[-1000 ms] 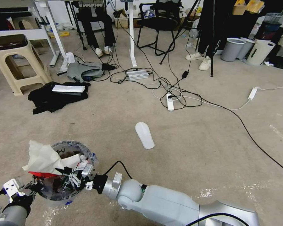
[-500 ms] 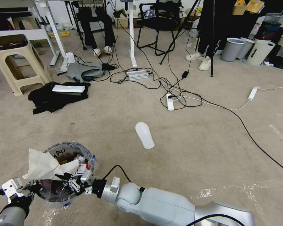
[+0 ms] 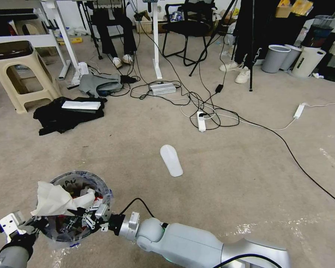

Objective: Pick up the trash bin and place the garbage on the floor into it.

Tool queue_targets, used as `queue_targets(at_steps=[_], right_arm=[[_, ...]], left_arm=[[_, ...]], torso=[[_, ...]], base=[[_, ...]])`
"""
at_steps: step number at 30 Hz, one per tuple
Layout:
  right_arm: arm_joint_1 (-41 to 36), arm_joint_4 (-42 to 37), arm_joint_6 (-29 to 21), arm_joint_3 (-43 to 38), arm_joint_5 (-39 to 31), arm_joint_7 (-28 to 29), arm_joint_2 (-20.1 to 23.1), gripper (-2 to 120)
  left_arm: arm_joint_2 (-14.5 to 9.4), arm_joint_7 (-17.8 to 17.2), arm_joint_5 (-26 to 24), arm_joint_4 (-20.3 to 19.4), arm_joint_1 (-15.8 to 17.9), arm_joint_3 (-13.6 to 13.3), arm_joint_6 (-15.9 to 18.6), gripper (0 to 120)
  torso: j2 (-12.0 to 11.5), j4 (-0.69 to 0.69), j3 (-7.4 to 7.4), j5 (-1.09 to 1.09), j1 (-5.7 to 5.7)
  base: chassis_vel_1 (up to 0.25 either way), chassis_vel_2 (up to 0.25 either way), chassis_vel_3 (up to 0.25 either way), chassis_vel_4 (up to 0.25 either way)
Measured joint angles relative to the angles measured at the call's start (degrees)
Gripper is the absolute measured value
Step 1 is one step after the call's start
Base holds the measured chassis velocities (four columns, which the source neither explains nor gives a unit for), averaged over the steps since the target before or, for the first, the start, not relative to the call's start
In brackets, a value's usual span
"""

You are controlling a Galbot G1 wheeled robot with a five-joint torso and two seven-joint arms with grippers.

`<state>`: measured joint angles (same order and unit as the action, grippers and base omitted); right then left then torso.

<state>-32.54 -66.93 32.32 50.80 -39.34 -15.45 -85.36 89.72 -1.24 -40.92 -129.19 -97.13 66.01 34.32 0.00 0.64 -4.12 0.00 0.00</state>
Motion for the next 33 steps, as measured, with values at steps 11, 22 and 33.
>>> queue_targets(at_steps=[11,22,33], right_arm=[[0.0,-1.6,-0.8,-0.2,-0.2,0.5,0.7,0],[0.3,-4.6,-2.8,-0.4,-0.1,0.9,1.9,4],[0.3,-6.2,-3.3,-0.5,0.1,0.9,3.0,39]], left_arm=[[0.0,0.2,0.3,1.1,0.5,-0.4,0.0,1],[-0.1,0.3,0.1,1.2,0.9,-0.5,0.0,1],[-0.1,0.3,0.0,1.4,1.0,-0.4,0.0,1]], torso=[[0.0,0.0,0.0,0.0,0.0],[0.0,0.0,0.0,0.0,0.0],[0.0,0.0,0.0,0.0,0.0]], base=[[0.0,0.0,0.0,0.0],[0.0,0.0,0.0,0.0],[0.0,0.0,0.0,0.0]])
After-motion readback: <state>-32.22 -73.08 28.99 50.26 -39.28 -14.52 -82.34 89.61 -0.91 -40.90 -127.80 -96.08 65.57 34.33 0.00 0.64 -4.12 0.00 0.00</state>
